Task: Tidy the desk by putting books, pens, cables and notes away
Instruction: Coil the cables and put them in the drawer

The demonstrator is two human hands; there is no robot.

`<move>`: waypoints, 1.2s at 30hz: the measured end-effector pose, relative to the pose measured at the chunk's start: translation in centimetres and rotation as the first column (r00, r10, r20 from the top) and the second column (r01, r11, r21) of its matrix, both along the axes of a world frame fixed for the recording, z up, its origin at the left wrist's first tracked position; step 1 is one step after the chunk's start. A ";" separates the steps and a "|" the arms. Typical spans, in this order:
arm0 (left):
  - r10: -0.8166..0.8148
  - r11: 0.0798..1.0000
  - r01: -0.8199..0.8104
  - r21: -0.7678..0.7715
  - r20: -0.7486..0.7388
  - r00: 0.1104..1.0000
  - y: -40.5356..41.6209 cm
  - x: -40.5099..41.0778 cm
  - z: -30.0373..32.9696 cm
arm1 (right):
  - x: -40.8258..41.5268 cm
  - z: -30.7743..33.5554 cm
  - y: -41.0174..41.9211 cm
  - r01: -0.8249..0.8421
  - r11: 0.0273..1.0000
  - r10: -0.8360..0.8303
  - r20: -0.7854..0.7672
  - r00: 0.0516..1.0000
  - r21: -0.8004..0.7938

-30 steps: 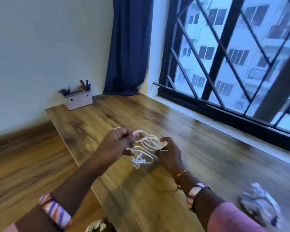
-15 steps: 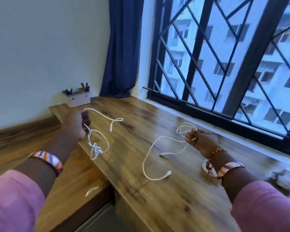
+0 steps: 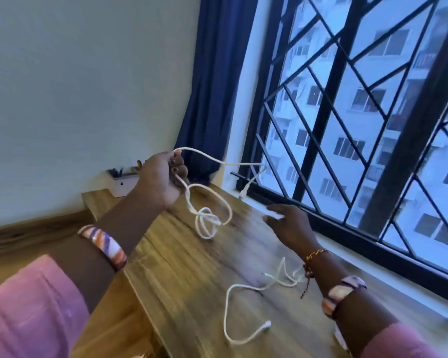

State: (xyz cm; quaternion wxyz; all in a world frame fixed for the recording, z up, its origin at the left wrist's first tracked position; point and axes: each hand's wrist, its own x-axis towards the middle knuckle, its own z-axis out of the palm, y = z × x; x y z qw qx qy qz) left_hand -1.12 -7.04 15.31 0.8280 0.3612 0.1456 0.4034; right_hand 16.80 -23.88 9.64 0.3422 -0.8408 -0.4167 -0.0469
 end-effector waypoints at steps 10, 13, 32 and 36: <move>-0.023 0.845 0.167 0.509 -0.277 0.961 -6.4 0.6 2.7 | -8.8 7.3 1.2 -0.164 0.763 0.538 -0.473 0.698 0.625; -0.035 0.794 0.237 0.560 -0.347 0.937 -9.8 -1.0 1.3 | -9.5 7.8 -1.1 -0.024 0.722 0.439 -0.431 0.788 0.692; 0.130 0.750 0.270 0.603 -0.535 0.835 -11.3 -14.1 1.4 | -8.4 10.2 -15.5 0.566 0.332 0.474 -0.652 0.591 0.755; 0.109 0.360 0.675 0.644 -0.747 0.656 -11.3 -17.1 1.9 | -13.0 12.4 -14.9 0.346 0.550 0.511 -0.633 0.581 0.761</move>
